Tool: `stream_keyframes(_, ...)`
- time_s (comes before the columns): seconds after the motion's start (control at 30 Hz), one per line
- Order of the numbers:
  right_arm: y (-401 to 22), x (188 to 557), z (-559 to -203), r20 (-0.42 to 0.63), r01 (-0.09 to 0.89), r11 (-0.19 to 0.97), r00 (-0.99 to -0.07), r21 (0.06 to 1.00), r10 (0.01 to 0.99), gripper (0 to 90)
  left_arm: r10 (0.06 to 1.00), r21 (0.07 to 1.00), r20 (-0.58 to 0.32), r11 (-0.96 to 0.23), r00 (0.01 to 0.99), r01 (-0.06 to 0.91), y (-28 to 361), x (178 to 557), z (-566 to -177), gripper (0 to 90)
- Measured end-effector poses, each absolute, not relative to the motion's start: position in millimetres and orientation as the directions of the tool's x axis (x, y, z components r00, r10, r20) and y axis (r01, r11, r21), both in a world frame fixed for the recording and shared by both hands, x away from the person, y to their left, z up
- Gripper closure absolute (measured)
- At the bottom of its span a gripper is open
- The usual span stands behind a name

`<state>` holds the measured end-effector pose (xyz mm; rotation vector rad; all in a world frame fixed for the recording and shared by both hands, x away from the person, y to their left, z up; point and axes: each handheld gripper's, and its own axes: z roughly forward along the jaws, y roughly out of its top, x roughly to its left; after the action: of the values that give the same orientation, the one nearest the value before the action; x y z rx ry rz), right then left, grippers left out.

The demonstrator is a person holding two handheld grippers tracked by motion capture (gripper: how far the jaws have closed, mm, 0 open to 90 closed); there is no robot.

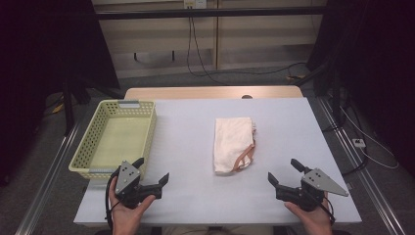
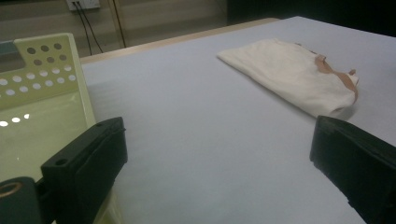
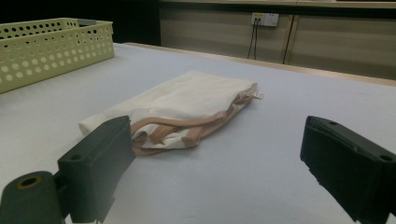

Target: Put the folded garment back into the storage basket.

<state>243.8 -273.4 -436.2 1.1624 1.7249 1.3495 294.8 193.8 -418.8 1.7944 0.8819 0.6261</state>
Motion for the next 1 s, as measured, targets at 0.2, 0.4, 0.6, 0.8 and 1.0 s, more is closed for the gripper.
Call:
stream_keyframes(0.2, -274, 246, -437, 0.036, 0.251, 0.074, -0.406, 0.965, 0.913, 9.7, 0.806, 0.925, 0.023, -0.242, 0.591, 0.294, 191, 294, -419, 5.8)
stream_keyframes(0.4, -273, 247, -437, 0.043, 0.255, 0.069, -0.408, 0.965, 0.912, 9.7, 0.804, 0.923, 0.020, -0.244, 0.594, 0.299, 189, 293, -417, 5.7)
stream_keyframes(0.6, -272, 246, -437, 0.044, 0.257, 0.069, -0.411, 0.964, 0.910, 9.8, 0.797, 0.920, 0.023, -0.253, 0.603, 0.299, 185, 293, -413, 6.0)
stream_keyframes(0.8, -272, 247, -437, 0.033, 0.262, 0.084, -0.414, 0.961, 0.910, 10.2, 0.775, 0.910, 0.034, -0.285, 0.631, 0.301, 174, 297, -409, 6.0)
stream_keyframes(1.0, -271, 247, -437, 0.025, 0.263, 0.094, -0.415, 0.960, 0.910, 10.1, 0.756, 0.903, 0.052, -0.314, 0.652, 0.292, 159, 302, -403, 6.2)
